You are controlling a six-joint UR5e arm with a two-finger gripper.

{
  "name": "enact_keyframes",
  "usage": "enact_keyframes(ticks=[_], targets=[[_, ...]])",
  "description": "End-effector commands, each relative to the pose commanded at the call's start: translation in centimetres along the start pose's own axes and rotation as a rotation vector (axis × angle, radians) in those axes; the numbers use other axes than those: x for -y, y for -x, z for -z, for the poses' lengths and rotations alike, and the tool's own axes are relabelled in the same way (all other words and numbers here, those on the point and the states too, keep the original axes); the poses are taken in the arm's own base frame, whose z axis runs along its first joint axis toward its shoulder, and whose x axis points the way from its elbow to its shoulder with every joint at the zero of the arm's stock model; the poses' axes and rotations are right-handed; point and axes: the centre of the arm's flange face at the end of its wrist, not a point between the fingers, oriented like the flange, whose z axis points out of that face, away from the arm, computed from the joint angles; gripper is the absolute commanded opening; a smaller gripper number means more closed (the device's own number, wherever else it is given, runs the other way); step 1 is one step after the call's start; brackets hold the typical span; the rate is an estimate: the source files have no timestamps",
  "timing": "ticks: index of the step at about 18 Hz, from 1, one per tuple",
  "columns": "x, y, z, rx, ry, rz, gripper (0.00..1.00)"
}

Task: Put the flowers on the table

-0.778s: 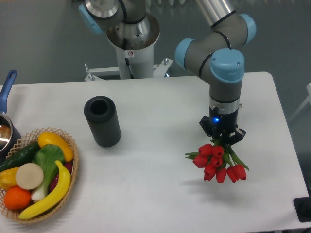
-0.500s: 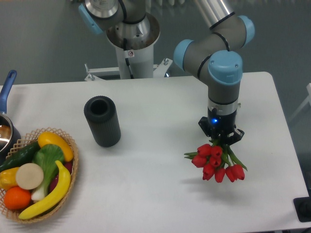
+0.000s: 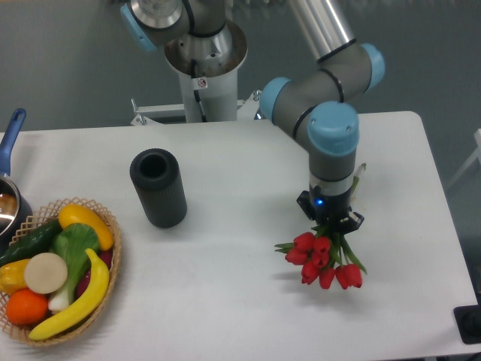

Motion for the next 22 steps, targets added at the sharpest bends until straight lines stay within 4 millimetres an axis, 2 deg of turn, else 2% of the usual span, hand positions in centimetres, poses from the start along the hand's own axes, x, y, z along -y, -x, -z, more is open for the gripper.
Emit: enact_keyframes(ticks=[2, 3, 4, 5, 14, 16, 22], targets=[[0.0, -0.1, -0.3, -0.005, 0.000, 0.000, 0.53], [0.0, -0.1, -0.7, -0.011, 0.002, 0.000, 0.63], [0.1, -0.2, -0.9, -0.012, 0.002, 0.000, 0.83], [0.1, -0.1, -1.0, -0.011, 0.002, 0.000, 0.98], [-0.4, 0.4, 0.7, 0.024, 0.001, 0.008, 1.00], [-0.8, 0.4, 1.9, 0.038, -0.009, 0.016, 1.00], [-0.9, 0.5, 1.9, 0.040, -0.010, 0.020, 1.00]])
